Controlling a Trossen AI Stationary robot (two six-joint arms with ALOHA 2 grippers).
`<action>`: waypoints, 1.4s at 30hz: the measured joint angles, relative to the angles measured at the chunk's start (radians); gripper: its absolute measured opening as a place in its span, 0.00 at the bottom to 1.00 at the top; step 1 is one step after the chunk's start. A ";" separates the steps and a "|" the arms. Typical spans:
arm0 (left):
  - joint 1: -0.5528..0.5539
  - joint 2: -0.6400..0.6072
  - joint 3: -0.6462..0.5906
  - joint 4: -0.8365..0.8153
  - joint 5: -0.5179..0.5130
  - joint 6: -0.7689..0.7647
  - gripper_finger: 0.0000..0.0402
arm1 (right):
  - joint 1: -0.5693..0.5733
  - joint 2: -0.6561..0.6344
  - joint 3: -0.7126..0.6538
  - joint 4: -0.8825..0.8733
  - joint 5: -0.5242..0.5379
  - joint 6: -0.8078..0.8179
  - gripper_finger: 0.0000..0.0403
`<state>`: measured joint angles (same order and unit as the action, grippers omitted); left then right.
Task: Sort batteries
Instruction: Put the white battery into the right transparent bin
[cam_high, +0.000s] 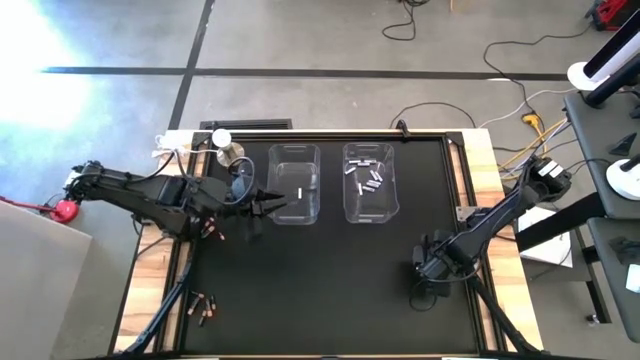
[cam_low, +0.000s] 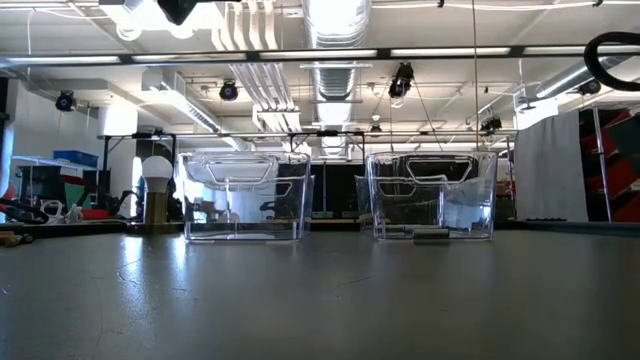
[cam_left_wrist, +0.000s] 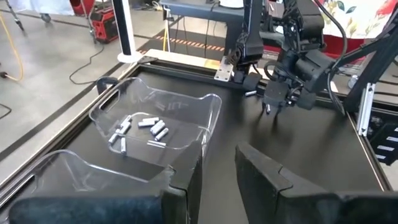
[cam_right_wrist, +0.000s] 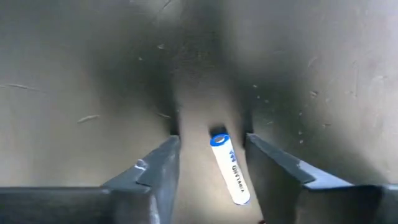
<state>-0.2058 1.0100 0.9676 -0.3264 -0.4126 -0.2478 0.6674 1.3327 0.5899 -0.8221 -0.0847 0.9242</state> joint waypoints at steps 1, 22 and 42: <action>0.000 0.001 0.000 0.000 0.000 0.000 0.19 | 0.000 0.000 -0.003 -0.001 0.002 -0.009 0.39; 0.000 -0.150 0.045 0.009 -0.104 0.072 0.19 | -0.047 0.003 0.138 -0.135 0.074 -0.034 0.06; 0.000 -0.148 0.045 0.103 -0.121 0.283 0.19 | -0.753 0.034 0.650 0.171 0.214 -0.672 0.05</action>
<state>-0.2058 0.8618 1.0130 -0.2236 -0.5335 0.0351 -0.0853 1.3666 1.2403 -0.6516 0.1289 0.2519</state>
